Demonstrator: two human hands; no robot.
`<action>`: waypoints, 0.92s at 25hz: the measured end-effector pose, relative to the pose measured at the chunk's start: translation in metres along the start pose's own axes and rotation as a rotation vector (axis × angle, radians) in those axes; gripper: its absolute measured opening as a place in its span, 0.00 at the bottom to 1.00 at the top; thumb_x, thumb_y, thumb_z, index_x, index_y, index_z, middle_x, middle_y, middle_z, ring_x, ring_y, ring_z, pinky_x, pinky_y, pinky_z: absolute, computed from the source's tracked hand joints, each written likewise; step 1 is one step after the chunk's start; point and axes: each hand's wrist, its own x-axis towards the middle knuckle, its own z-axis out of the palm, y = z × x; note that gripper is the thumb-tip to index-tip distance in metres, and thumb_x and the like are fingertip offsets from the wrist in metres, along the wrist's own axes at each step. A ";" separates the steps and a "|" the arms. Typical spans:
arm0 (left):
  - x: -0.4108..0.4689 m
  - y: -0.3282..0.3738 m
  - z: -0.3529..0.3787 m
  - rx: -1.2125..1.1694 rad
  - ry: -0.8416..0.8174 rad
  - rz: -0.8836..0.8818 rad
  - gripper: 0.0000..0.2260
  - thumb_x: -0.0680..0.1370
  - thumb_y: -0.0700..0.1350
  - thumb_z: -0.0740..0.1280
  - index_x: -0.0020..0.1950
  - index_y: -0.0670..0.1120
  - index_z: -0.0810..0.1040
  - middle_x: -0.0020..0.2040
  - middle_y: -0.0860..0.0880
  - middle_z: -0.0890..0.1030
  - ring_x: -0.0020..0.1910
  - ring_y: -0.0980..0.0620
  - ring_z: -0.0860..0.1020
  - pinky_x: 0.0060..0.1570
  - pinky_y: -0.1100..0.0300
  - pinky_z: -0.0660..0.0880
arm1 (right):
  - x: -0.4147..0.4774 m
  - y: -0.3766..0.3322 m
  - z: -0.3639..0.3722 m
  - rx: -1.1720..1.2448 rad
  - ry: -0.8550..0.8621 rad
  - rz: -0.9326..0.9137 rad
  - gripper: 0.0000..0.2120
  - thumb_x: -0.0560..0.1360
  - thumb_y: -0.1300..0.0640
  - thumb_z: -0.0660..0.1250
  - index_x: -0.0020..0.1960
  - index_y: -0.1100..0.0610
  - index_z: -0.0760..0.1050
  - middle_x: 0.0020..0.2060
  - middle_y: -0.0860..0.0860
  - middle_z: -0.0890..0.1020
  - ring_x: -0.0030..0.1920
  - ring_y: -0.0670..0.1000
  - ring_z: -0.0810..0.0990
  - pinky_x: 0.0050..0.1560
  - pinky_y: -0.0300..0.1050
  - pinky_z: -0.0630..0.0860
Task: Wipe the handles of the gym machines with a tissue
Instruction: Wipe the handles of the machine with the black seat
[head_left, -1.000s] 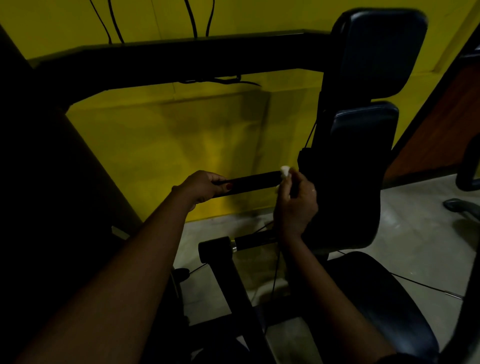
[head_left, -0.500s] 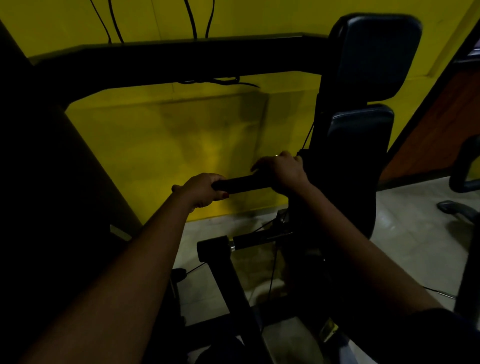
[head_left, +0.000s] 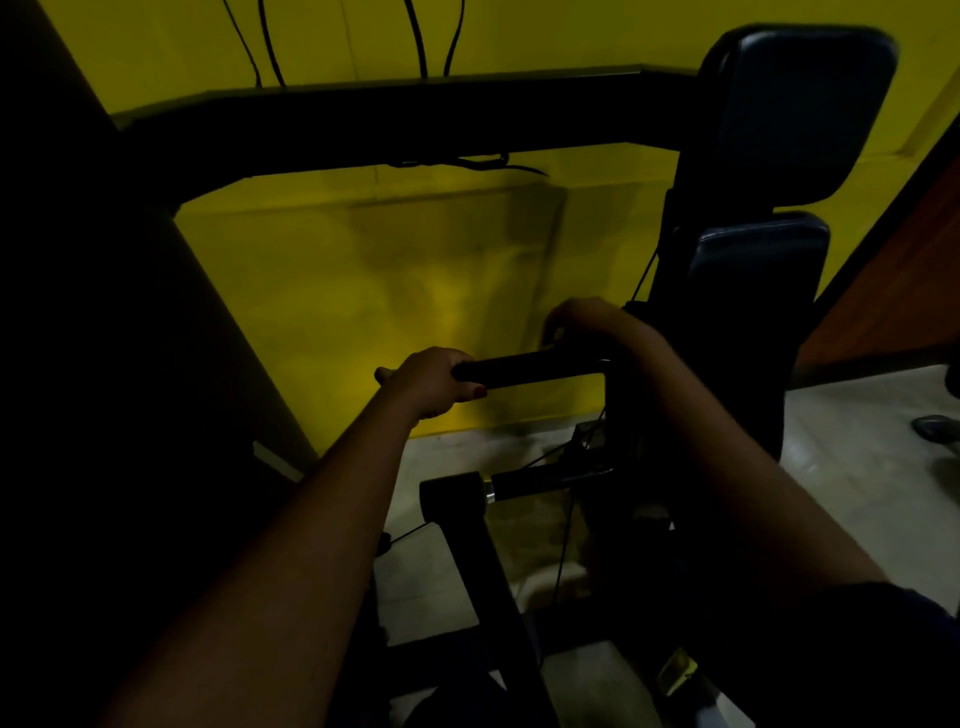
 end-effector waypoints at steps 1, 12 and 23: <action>0.000 0.000 0.000 0.003 -0.004 -0.001 0.12 0.75 0.53 0.71 0.58 0.54 0.80 0.52 0.47 0.82 0.53 0.44 0.77 0.63 0.38 0.66 | 0.000 0.007 -0.005 -0.036 -0.032 0.097 0.17 0.80 0.59 0.62 0.67 0.60 0.73 0.66 0.57 0.74 0.65 0.58 0.73 0.54 0.43 0.68; 0.000 0.003 -0.005 0.000 -0.032 -0.004 0.07 0.74 0.53 0.72 0.51 0.57 0.80 0.49 0.45 0.83 0.47 0.45 0.78 0.62 0.42 0.67 | -0.045 0.015 0.089 0.203 0.800 -0.382 0.25 0.70 0.73 0.57 0.62 0.58 0.78 0.56 0.55 0.82 0.58 0.57 0.76 0.60 0.47 0.71; -0.015 0.015 -0.005 0.327 0.035 -0.038 0.20 0.77 0.62 0.64 0.68 0.61 0.71 0.63 0.48 0.75 0.63 0.41 0.69 0.54 0.51 0.61 | -0.032 0.000 0.121 0.086 1.102 -0.355 0.19 0.72 0.69 0.58 0.60 0.63 0.78 0.50 0.58 0.83 0.56 0.57 0.73 0.59 0.55 0.73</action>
